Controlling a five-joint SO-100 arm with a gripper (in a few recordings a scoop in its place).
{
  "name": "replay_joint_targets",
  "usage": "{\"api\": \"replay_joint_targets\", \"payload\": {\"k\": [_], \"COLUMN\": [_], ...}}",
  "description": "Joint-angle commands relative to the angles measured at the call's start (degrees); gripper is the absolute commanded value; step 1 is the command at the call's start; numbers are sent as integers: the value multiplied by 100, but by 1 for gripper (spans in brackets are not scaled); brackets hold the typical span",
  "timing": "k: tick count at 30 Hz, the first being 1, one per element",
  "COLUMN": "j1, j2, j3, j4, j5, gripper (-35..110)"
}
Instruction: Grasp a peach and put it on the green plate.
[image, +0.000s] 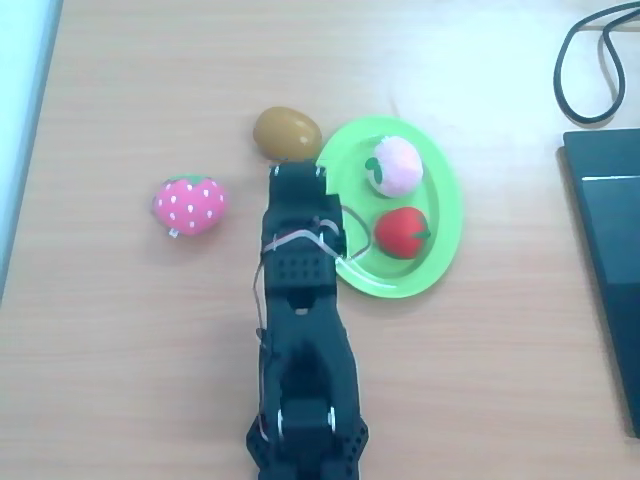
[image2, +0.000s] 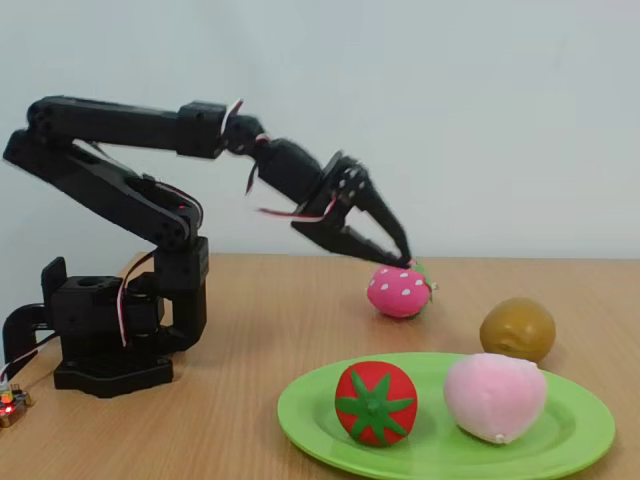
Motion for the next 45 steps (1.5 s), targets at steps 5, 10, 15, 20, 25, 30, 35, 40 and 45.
{"api": "replay_joint_targets", "payload": {"k": [5,10,15,20,25,30,35,40,45], "j1": [-176,-158,-149,-202,-193,-176,-158,-185,-176], "j2": [1222,1775,2162,2584,2997,3287,3393,3393,3393], "j3": [1626,2329,2751,2918,3023,3006,2883,2681,2575], "j4": [-62,-35,-35,-35,237,686,1213,1898,2268], "j5": [-185,-501,-642,-624,-580,-527,-396,-176,-141], "gripper": [-8,-8,-8,-8,-8,-8,-8,-8,-8]}}
